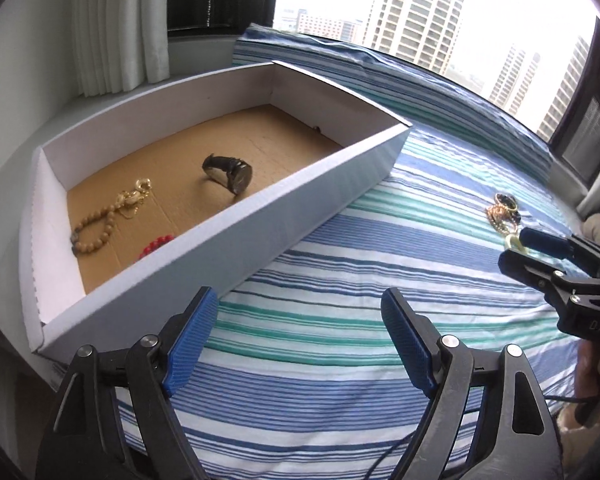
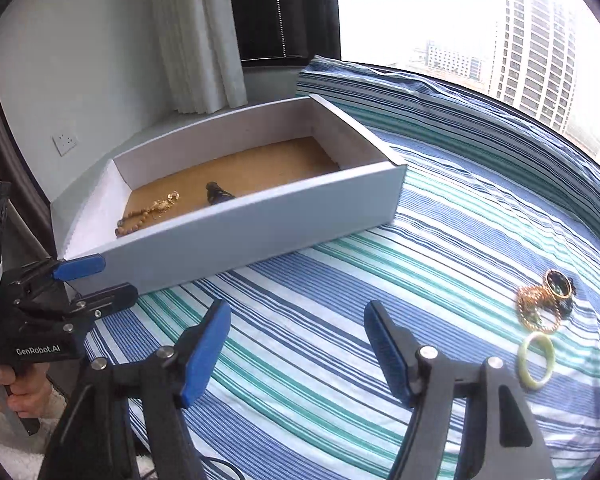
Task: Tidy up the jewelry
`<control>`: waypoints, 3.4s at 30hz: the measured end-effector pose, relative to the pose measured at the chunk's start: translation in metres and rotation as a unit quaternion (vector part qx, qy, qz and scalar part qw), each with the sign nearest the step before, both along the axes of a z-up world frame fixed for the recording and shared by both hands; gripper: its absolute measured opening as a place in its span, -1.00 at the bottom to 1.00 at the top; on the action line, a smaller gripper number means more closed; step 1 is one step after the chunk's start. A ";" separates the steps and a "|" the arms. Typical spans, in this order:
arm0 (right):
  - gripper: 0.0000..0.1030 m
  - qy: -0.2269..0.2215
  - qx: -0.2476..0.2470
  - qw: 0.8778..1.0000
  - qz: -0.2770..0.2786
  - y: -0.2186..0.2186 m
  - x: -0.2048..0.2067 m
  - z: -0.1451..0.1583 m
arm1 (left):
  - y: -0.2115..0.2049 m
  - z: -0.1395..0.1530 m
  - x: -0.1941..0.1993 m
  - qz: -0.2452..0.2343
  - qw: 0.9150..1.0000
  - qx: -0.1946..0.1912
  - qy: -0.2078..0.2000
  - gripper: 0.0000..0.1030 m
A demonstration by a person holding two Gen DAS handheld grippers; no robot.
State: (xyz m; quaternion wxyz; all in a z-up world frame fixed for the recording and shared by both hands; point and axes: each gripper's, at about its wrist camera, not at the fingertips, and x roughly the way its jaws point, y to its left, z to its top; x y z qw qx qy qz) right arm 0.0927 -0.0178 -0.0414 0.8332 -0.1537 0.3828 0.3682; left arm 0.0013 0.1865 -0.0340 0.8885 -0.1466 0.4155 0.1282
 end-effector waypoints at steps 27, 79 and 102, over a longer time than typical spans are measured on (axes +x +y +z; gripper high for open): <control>0.60 0.016 -0.052 0.982 -0.180 -0.156 -0.041 -0.069 | -0.106 -0.032 0.011 -0.102 0.994 -0.003 0.040 0.73; 0.72 0.024 -0.030 0.975 -0.220 -0.187 -0.039 -0.041 | -0.111 -0.006 0.036 -0.155 0.987 -0.042 -0.007 0.87; 0.72 0.026 -0.037 0.970 -0.238 -0.201 -0.048 -0.040 | -0.128 -0.013 0.041 -0.160 0.986 0.002 0.043 0.90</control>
